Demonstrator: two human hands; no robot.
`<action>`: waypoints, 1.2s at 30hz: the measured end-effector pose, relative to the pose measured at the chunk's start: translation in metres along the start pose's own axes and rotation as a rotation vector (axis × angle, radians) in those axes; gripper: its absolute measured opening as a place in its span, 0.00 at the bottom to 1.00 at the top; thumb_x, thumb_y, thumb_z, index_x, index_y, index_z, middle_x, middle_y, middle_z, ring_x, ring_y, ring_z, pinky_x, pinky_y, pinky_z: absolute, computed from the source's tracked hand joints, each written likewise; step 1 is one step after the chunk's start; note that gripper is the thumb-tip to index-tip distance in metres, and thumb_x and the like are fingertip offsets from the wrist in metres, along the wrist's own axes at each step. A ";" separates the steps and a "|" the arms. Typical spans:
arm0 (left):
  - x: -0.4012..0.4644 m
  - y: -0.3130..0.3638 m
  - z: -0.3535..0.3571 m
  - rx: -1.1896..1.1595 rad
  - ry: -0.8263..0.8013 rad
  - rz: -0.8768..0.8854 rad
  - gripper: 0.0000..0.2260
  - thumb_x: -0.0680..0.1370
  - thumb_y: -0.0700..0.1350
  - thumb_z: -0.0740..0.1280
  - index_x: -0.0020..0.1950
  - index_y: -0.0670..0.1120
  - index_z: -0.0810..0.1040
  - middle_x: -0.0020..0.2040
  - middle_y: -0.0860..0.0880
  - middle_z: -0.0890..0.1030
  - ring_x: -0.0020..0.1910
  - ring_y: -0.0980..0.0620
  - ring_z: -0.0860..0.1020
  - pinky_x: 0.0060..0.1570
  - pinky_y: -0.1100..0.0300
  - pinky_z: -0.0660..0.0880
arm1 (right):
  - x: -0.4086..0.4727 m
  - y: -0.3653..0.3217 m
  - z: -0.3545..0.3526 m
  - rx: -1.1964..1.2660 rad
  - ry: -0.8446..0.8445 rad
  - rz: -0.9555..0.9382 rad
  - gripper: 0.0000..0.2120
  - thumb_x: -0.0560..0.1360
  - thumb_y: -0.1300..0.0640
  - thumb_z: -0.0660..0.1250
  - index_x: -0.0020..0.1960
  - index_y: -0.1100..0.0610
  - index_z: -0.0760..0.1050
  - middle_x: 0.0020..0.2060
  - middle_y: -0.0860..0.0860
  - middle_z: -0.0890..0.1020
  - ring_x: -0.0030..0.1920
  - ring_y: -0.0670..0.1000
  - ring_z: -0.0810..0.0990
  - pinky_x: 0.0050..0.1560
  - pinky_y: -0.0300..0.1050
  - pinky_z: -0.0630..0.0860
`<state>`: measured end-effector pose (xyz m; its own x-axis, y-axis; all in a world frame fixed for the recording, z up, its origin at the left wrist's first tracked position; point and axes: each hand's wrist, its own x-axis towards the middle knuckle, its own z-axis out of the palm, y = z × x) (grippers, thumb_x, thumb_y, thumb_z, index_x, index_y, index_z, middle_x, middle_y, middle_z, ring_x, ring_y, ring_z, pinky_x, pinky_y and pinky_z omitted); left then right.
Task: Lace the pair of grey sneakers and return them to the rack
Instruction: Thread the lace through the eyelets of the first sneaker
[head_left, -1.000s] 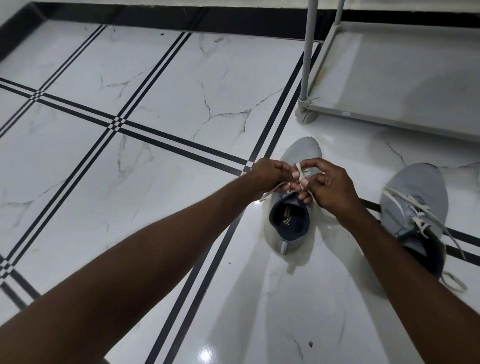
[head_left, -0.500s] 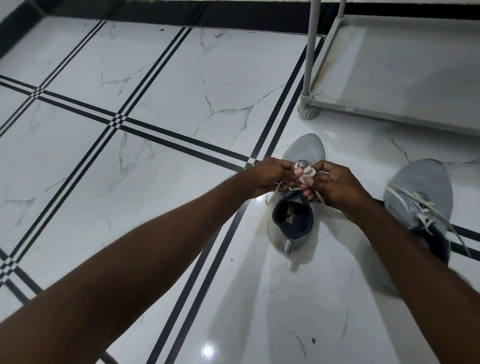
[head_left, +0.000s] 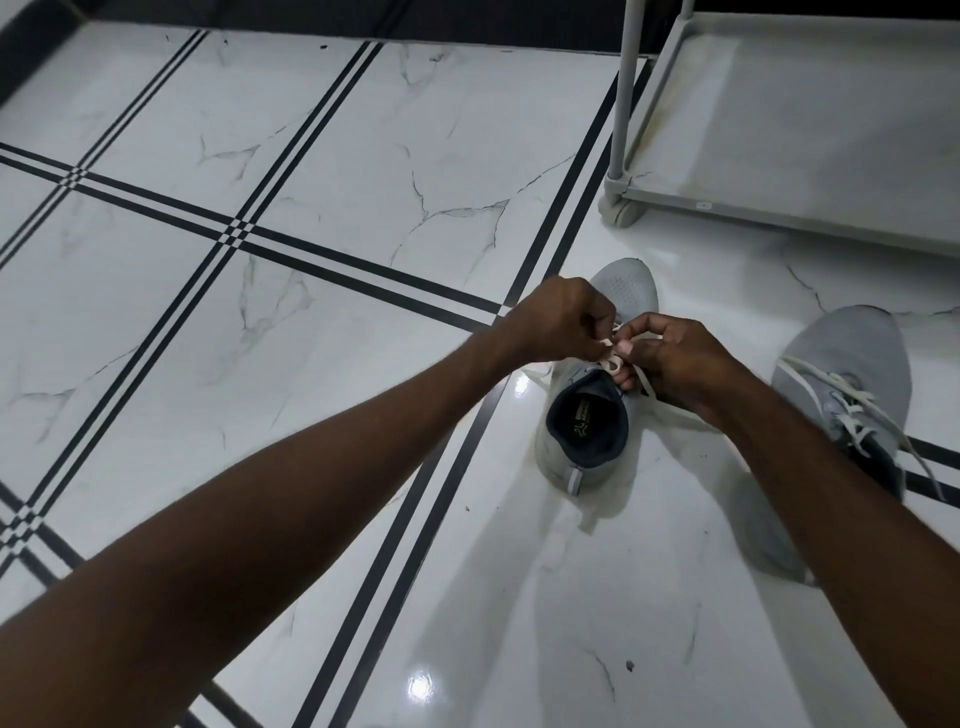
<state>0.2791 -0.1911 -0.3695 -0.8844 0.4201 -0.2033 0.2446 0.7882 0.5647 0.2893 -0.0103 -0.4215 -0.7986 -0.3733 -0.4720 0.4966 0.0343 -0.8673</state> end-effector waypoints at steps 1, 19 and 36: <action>0.000 0.000 -0.003 0.000 -0.038 -0.011 0.04 0.68 0.40 0.75 0.38 0.41 0.83 0.33 0.49 0.81 0.31 0.54 0.77 0.37 0.61 0.71 | -0.001 -0.001 0.001 -0.008 0.003 -0.001 0.04 0.76 0.67 0.65 0.44 0.61 0.76 0.33 0.62 0.79 0.31 0.57 0.77 0.35 0.47 0.75; -0.020 0.014 0.037 -0.174 0.378 -0.238 0.09 0.69 0.42 0.73 0.33 0.49 0.73 0.30 0.54 0.78 0.30 0.56 0.74 0.31 0.62 0.70 | -0.009 -0.009 -0.001 -0.161 0.051 0.026 0.09 0.73 0.67 0.69 0.53 0.66 0.80 0.34 0.59 0.84 0.30 0.50 0.82 0.32 0.38 0.78; -0.071 -0.026 0.038 0.203 0.244 -0.101 0.11 0.70 0.36 0.67 0.48 0.50 0.79 0.40 0.50 0.85 0.40 0.49 0.82 0.35 0.58 0.75 | -0.024 0.005 -0.011 -1.198 0.355 -0.298 0.08 0.71 0.56 0.72 0.34 0.56 0.79 0.35 0.59 0.83 0.39 0.61 0.79 0.38 0.42 0.63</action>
<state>0.3504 -0.2245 -0.3998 -0.9712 0.2349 -0.0386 0.2038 0.9041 0.3755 0.3075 0.0086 -0.4164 -0.9636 -0.2510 -0.0918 -0.1828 0.8696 -0.4586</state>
